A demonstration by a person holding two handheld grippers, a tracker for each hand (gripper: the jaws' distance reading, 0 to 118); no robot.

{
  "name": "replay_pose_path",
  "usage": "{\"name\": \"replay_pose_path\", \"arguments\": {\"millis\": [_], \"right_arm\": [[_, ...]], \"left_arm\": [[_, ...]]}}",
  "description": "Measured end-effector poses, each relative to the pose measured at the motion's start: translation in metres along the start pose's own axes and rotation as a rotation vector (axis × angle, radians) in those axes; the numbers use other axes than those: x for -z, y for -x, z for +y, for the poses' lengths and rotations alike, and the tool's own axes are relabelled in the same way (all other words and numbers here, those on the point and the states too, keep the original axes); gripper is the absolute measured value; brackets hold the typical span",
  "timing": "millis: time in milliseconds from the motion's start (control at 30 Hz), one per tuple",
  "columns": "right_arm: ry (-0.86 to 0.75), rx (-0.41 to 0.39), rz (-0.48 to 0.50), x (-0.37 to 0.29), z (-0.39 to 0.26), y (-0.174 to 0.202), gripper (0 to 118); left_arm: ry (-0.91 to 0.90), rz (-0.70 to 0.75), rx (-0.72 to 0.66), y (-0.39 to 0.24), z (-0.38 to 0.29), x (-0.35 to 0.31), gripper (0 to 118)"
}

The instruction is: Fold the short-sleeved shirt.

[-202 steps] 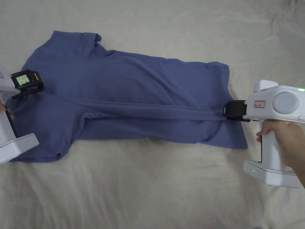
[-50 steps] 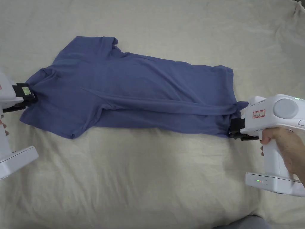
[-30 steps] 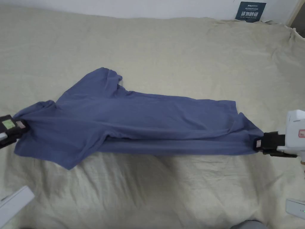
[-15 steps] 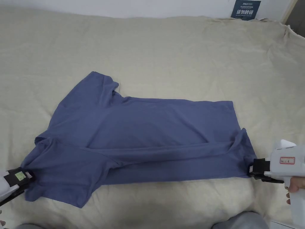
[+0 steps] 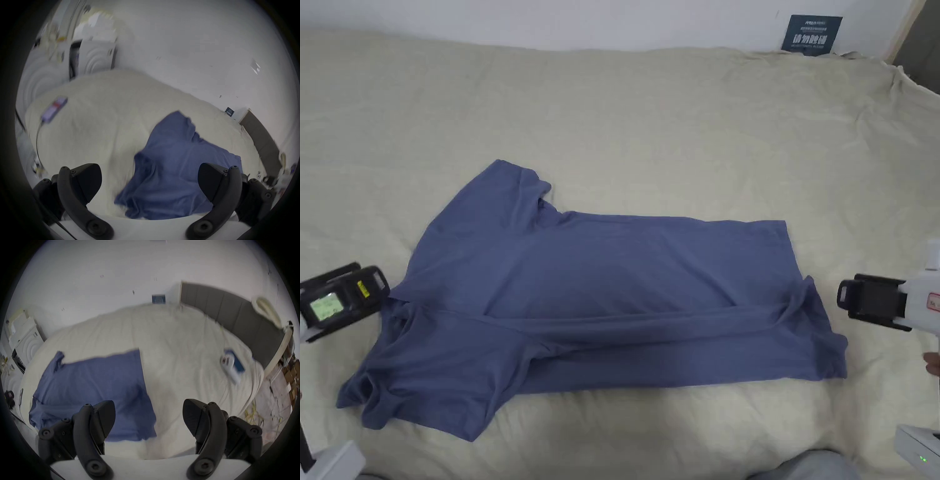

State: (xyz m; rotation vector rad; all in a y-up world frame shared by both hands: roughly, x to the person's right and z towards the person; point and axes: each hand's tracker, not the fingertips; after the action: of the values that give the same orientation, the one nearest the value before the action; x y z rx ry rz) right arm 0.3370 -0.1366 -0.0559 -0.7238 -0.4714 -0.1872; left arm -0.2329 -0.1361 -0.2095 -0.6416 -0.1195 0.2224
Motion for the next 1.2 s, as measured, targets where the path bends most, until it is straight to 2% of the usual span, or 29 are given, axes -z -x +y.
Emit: {"name": "replay_pose_path", "arguments": {"millis": [167, 300, 567, 633, 667, 733, 767, 833, 867, 900, 933, 967, 1200], "right_arm": [[-0.275, -0.059, 0.042, -0.038, 0.007, 0.032, 90], [-0.408, -0.083, 0.077, -0.050, -0.004, 0.058, 97], [-0.458, -0.076, 0.125, -0.056, -0.036, 0.082, 99], [-0.463, -0.088, 0.125, -0.057, -0.042, 0.086, 98], [-0.465, -0.090, 0.127, -0.056, -0.043, 0.087, 96], [-0.466, -0.080, 0.143, -0.056, -0.047, 0.088, 80], [-0.464, -0.067, 0.150, -0.055, -0.048, 0.088, 72], [-0.464, -0.056, 0.160, -0.052, -0.050, 0.089, 68], [-0.465, -0.054, 0.162, -0.052, -0.050, 0.089, 53], [-0.466, -0.052, 0.165, -0.052, -0.050, 0.090, 33], [-0.465, -0.049, 0.163, -0.052, -0.049, 0.094, 16], [-0.466, -0.047, 0.158, -0.052, -0.050, 0.095, 2], [-0.464, -0.046, 0.141, -0.050, -0.048, 0.100, 0]], "left_arm": [[-0.173, 0.002, 0.226, -0.048, 0.013, -0.006, 118], [-0.327, 0.003, 0.369, -0.079, -0.004, -0.005, 118], [-0.367, -0.050, 0.324, -0.091, -0.030, 0.005, 117], [-0.371, -0.061, 0.318, -0.088, -0.033, 0.010, 103], [-0.370, -0.069, 0.320, -0.088, -0.035, 0.010, 90], [-0.375, -0.072, 0.350, -0.090, -0.038, 0.011, 57], [-0.376, -0.076, 0.362, -0.090, -0.040, 0.011, 47], [-0.366, -0.081, 0.363, -0.090, -0.040, 0.012, 43], [-0.360, -0.086, 0.356, -0.092, -0.040, 0.013, 30], [-0.356, -0.087, 0.348, -0.092, -0.041, 0.013, 15], [-0.355, -0.083, 0.343, -0.092, -0.041, 0.014, 6], [-0.355, -0.080, 0.340, -0.092, -0.041, 0.013, 1], [-0.312, -0.104, 0.329, -0.092, -0.041, 0.018, 0]]}}
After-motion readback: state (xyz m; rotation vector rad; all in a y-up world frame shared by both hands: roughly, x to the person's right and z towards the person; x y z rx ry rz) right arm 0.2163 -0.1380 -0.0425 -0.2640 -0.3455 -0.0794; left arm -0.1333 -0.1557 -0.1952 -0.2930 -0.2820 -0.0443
